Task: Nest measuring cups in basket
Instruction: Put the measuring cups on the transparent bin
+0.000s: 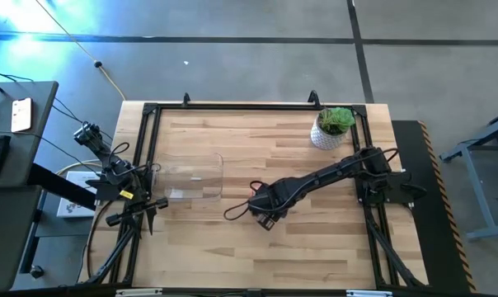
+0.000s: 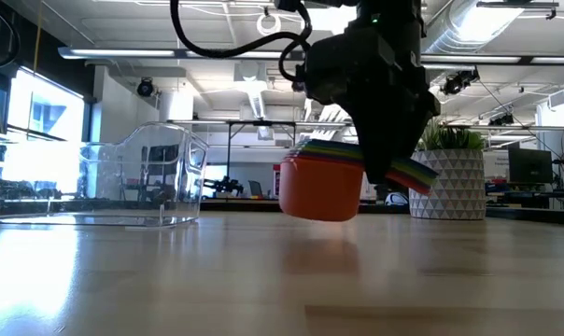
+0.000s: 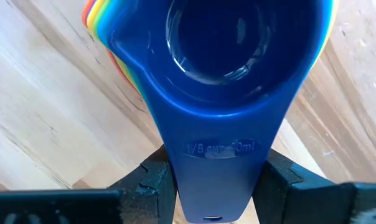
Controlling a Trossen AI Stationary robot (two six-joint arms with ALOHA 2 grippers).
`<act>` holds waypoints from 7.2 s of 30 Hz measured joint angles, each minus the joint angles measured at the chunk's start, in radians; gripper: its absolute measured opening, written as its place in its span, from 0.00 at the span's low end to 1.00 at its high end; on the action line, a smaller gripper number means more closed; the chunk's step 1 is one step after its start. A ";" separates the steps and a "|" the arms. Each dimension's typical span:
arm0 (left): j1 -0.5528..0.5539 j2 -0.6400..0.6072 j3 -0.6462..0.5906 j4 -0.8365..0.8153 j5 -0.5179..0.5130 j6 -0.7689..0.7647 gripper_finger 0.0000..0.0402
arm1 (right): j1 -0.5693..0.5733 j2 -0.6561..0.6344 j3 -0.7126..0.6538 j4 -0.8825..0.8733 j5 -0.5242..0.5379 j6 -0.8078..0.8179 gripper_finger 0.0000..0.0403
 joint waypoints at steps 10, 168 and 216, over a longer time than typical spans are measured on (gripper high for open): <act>0.000 0.000 0.000 0.000 0.000 0.007 0.33 | -0.020 0.000 0.072 -0.014 0.008 0.000 0.34; 0.310 0.015 0.422 -1.000 -0.272 -0.509 0.33 | -0.358 0.264 0.790 0.384 -0.038 -0.498 0.34; 0.312 0.215 0.420 -0.520 -0.369 -0.234 0.33 | -0.397 0.264 0.790 0.369 -0.099 -0.488 0.34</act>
